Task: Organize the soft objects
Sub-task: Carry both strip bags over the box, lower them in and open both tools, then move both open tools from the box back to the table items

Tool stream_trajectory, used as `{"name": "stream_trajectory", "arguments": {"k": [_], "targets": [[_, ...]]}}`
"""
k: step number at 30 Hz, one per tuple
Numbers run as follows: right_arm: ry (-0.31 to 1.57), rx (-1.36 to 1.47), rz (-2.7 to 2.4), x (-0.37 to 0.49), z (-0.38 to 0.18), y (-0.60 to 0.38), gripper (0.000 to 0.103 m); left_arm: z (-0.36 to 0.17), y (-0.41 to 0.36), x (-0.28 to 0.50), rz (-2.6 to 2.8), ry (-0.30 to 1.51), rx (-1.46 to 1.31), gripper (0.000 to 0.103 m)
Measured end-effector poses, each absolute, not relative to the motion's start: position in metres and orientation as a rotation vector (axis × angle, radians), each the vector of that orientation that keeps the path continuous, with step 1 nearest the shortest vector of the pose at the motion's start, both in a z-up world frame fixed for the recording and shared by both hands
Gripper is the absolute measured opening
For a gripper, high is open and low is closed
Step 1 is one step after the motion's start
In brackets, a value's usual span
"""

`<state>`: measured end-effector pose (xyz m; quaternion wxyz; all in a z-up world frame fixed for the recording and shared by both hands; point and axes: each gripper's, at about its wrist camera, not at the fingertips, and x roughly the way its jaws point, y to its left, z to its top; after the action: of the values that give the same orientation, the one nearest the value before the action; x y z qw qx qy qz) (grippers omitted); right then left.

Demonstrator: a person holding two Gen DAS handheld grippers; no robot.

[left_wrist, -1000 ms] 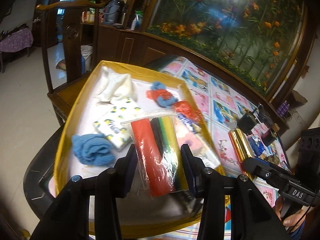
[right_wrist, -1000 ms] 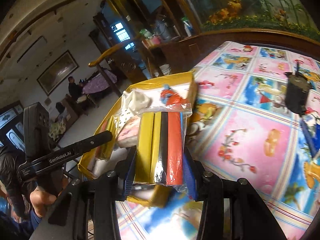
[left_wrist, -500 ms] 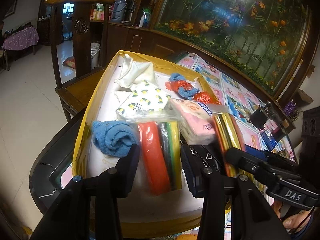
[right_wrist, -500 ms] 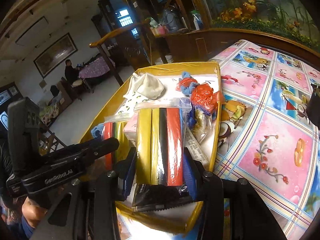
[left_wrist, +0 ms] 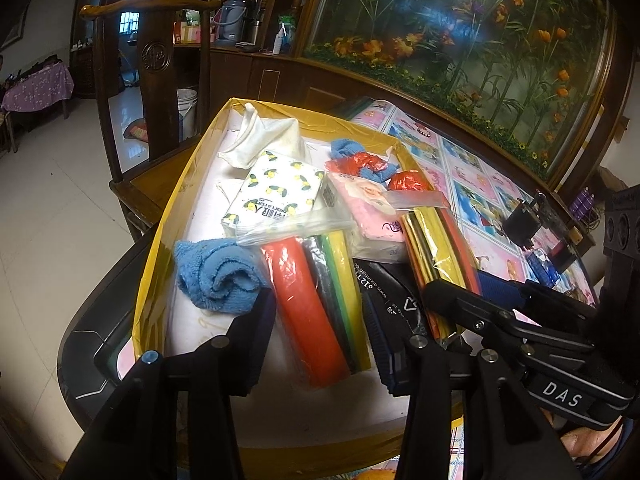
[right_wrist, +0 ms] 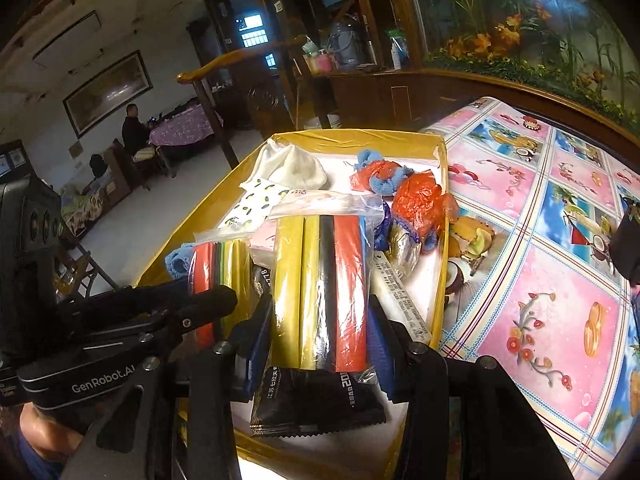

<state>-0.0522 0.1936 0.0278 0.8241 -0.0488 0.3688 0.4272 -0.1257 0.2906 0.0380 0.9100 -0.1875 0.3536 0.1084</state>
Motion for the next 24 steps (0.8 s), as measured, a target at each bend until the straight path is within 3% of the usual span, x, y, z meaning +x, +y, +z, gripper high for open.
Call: {"name": "stream_trajectory", "arguments": {"k": [6,21,24], "targets": [[0.769,-0.077,0.930,-0.054,0.034,0.184,0.062,0.046,0.287,-0.128,0.238,0.710,-0.377,0.064],[0.711,0.094,0.857,-0.034,0.060,0.104,0.064,0.076,0.257,-0.131,0.204,0.661,-0.342,0.066],[0.710,0.113,0.753,-0.014,0.064,0.067,0.067,0.086,0.236,-0.129,0.158,0.646,-0.310,0.072]]}}
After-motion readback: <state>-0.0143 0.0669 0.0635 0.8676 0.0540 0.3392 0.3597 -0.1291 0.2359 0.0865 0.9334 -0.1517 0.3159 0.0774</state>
